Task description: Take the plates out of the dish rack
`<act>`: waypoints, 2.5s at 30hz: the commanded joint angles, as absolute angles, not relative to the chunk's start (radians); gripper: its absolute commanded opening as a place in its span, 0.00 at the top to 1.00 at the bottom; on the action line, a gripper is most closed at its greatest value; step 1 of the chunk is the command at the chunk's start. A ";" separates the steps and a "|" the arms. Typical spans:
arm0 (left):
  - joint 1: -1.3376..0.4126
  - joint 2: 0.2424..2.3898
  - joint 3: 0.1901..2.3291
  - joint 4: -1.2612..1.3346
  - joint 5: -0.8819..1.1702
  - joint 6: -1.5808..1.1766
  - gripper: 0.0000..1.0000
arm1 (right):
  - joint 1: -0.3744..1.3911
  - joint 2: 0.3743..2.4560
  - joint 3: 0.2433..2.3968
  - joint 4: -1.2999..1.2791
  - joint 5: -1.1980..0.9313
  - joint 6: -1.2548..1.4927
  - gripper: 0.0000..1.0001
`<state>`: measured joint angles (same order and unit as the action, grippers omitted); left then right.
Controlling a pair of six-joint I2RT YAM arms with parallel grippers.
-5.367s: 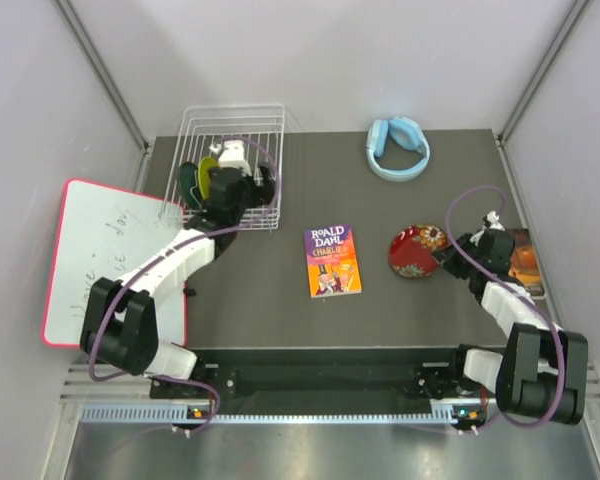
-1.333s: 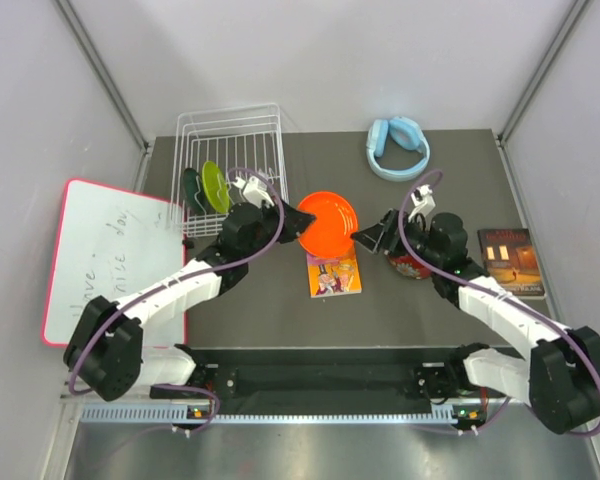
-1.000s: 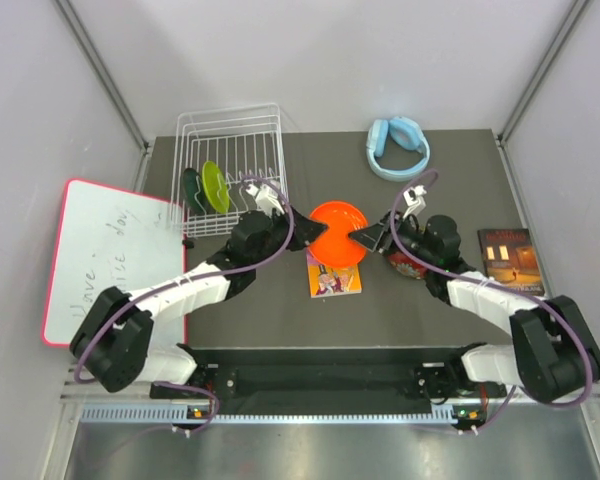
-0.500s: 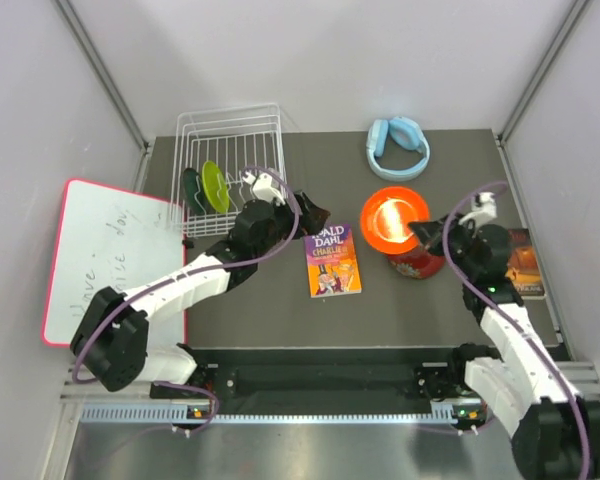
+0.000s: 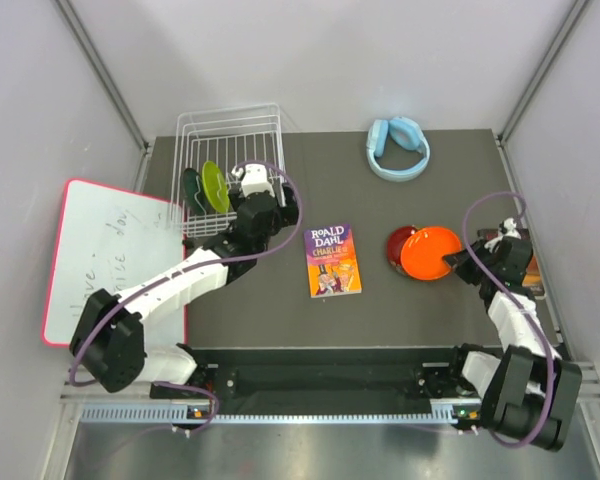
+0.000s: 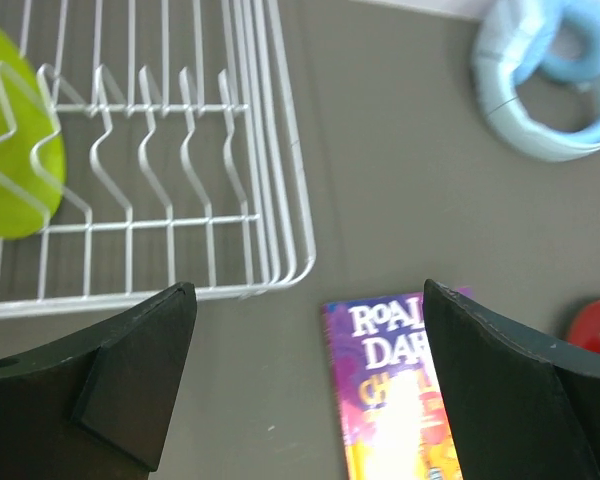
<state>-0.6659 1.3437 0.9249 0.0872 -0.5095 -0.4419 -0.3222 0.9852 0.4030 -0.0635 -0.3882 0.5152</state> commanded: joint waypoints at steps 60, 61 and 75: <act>-0.153 1.616 1.095 0.147 -0.515 -0.410 0.15 | -0.184 1.143 0.548 -0.087 -0.324 0.348 0.17; -0.153 1.632 1.104 0.150 -0.515 -0.407 0.19 | -0.186 1.149 0.551 -0.086 -0.333 0.350 0.17; -0.152 1.732 1.177 0.161 -0.525 -0.364 1.00 | -0.184 1.151 0.557 -0.094 -0.322 0.345 0.18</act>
<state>-0.1493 1.7569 1.1419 0.1005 -0.5423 -0.3283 -0.1917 1.1618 0.5259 -0.1268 -0.3168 0.3588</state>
